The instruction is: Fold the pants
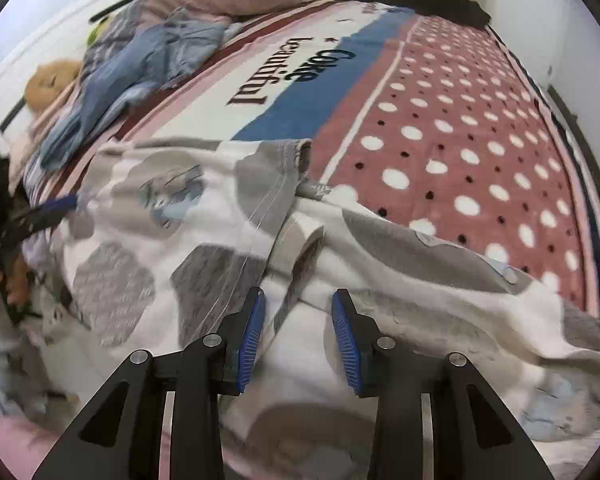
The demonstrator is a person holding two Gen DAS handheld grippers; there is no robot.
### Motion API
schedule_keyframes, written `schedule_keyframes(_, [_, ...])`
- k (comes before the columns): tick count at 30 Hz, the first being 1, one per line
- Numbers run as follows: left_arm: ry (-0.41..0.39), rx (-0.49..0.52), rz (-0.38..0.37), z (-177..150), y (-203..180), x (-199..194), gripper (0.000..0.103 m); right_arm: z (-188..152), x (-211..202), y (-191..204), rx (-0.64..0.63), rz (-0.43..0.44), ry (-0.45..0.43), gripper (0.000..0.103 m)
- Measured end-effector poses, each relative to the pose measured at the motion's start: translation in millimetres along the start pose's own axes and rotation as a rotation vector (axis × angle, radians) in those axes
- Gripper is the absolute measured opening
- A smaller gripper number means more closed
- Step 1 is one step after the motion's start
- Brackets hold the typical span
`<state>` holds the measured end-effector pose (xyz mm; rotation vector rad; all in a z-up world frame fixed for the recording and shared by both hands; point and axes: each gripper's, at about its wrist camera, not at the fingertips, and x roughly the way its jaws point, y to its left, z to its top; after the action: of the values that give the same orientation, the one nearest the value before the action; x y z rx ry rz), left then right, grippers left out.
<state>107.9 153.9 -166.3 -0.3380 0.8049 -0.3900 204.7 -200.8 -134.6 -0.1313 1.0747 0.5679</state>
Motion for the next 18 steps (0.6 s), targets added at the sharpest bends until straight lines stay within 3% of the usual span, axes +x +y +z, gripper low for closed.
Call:
schedule_keyframes(2, [-0.001,-0.008,0.0,0,1,0,0.063,5,5,0,0.013,0.066,-0.022,0.025])
schedule_keyframes(3, [-0.001,-0.011,0.002,-1,1,-1,0.063,7,7,1,0.021,0.098,-0.029,0.008])
schedule_keyframes(4, [0.0,-0.012,0.003,-1,2,0,0.063,9,7,2,0.022,0.113,-0.035,0.002])
schedule_keyframes(12, [0.003,0.011,0.032,-3,0,5,0.064,39,-18,4,0.023,0.011,-0.181,0.0])
schedule_keyframes(18, [0.002,0.013,0.02,-2,1,4,0.065,51,-5,1,0.021,0.015,-0.11,0.003])
